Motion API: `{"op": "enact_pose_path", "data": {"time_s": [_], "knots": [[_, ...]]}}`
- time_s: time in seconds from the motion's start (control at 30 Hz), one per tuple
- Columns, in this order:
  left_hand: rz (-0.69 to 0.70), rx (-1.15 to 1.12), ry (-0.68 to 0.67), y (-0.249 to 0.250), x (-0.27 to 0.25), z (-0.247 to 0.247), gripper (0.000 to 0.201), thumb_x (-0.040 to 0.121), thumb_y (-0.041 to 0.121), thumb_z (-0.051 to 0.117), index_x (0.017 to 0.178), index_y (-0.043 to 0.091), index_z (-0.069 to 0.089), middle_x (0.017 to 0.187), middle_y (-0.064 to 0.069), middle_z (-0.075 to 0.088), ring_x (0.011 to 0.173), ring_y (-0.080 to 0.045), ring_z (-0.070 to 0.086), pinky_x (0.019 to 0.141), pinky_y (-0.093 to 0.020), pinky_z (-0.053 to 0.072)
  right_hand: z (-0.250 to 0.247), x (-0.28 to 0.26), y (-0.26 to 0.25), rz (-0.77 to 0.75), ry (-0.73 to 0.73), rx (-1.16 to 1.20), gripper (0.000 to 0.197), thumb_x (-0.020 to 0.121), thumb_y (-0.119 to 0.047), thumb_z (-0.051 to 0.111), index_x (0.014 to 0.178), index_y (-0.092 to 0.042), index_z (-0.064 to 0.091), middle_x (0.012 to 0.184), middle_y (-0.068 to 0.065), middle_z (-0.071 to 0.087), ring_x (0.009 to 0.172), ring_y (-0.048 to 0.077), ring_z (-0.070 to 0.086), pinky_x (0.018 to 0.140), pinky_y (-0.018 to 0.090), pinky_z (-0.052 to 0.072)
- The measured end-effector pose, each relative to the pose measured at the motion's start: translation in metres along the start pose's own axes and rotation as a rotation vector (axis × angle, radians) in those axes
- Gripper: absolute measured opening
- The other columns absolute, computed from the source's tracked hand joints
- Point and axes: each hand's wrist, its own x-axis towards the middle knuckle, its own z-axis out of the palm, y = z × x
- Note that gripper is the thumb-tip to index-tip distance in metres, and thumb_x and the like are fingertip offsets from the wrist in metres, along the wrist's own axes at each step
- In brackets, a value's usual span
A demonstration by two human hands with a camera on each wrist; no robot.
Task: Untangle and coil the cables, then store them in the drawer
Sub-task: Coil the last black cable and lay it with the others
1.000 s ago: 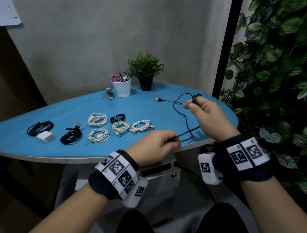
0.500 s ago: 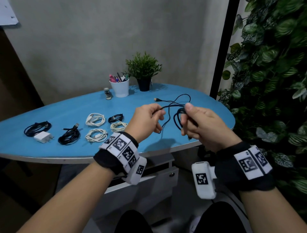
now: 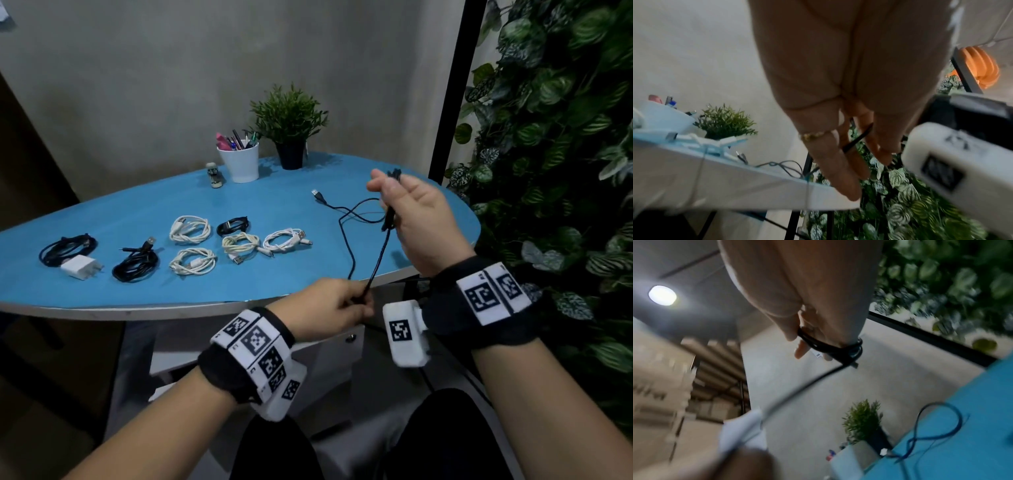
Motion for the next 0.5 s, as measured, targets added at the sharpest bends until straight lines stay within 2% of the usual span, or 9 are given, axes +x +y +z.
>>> {"op": "enact_pose_path", "data": {"time_s": [0.03,0.07,0.13,0.17,0.27,0.33,0.4,0.43,0.5], "knots": [[0.021,0.019,0.025,0.002,-0.002,-0.006,0.007,0.092,0.023,0.056,0.088,0.021,0.06,0.086,0.003,0.066,0.081,-0.01,0.06,0.078,-0.026,0.048,-0.001,0.0,0.003,-0.022,0.002,-0.149,0.02,0.097,-0.021,0.047,0.087,-0.016,0.064,0.124,0.006,0.059,0.125,0.012,0.05,0.109,0.03,0.036],[0.045,0.017,0.06,0.004,-0.004,-0.012,0.008,0.091,0.023,0.057,0.084,0.022,0.059,0.082,0.004,0.065,0.079,-0.009,0.058,0.077,-0.026,0.047,-0.002,0.0,0.008,-0.041,0.002,-0.305,0.019,0.097,-0.021,0.047,0.089,-0.014,0.063,0.118,0.004,0.062,0.119,0.012,0.054,0.106,0.033,0.039],[0.098,-0.002,0.174,0.008,-0.006,-0.024,0.01,0.09,0.022,0.058,0.08,0.021,0.058,0.077,0.006,0.06,0.076,-0.008,0.055,0.075,-0.027,0.046,-0.004,0.0,0.014,-0.057,-0.032,-0.576,0.025,0.097,-0.025,0.045,0.093,-0.006,0.06,0.106,0.012,0.067,0.105,0.023,0.06,0.095,0.043,0.045],[0.117,0.001,0.249,0.01,-0.006,-0.029,0.009,0.089,0.022,0.059,0.081,0.019,0.06,0.078,0.005,0.06,0.078,-0.01,0.056,0.075,-0.027,0.046,-0.005,-0.002,0.014,-0.051,-0.063,-0.636,0.026,0.098,-0.026,0.044,0.095,-0.004,0.058,0.097,0.012,0.069,0.098,0.025,0.062,0.089,0.042,0.047],[0.136,0.033,0.496,0.012,-0.002,-0.045,0.005,0.088,0.021,0.063,0.086,0.016,0.063,0.085,0.002,0.059,0.084,-0.013,0.057,0.077,-0.026,0.047,-0.005,-0.011,0.013,0.011,-0.145,-0.658,0.024,0.099,-0.026,0.04,0.096,-0.009,0.057,0.071,-0.001,0.065,0.07,0.021,0.063,0.067,0.028,0.047],[0.156,0.046,0.606,0.011,0.004,-0.054,0.003,0.086,0.017,0.064,0.087,0.014,0.064,0.086,0.0,0.059,0.084,-0.016,0.058,0.078,-0.031,0.051,-0.005,-0.018,0.011,0.049,-0.169,-0.608,0.03,0.1,-0.032,0.037,0.091,-0.012,0.059,0.059,0.0,0.056,0.054,0.016,0.055,0.062,0.029,0.045],[0.162,0.058,0.659,0.009,0.01,-0.061,0.002,0.085,0.012,0.063,0.087,0.011,0.064,0.086,-0.001,0.058,0.084,-0.017,0.06,0.078,-0.034,0.053,-0.006,-0.024,0.01,0.073,-0.211,-0.559,0.039,0.098,-0.042,0.037,0.08,-0.017,0.061,0.05,-0.008,0.051,0.05,0.011,0.048,0.06,0.033,0.043],[0.149,0.063,0.678,0.008,0.014,-0.063,0.003,0.085,0.01,0.062,0.087,0.011,0.064,0.086,-0.001,0.059,0.083,-0.015,0.06,0.079,-0.033,0.052,-0.006,-0.027,0.009,0.091,-0.249,-0.574,0.041,0.096,-0.046,0.04,0.075,-0.018,0.062,0.048,-0.011,0.051,0.05,0.008,0.046,0.06,0.03,0.041],[0.09,0.029,0.706,0.005,0.02,-0.066,0.005,0.086,0.009,0.06,0.087,0.012,0.064,0.084,0.0,0.064,0.082,-0.014,0.061,0.079,-0.031,0.051,-0.006,-0.032,0.009,0.113,-0.328,-0.606,0.042,0.092,-0.049,0.048,0.068,-0.017,0.061,0.055,-0.008,0.053,0.052,0.009,0.045,0.06,0.029,0.039]]}}
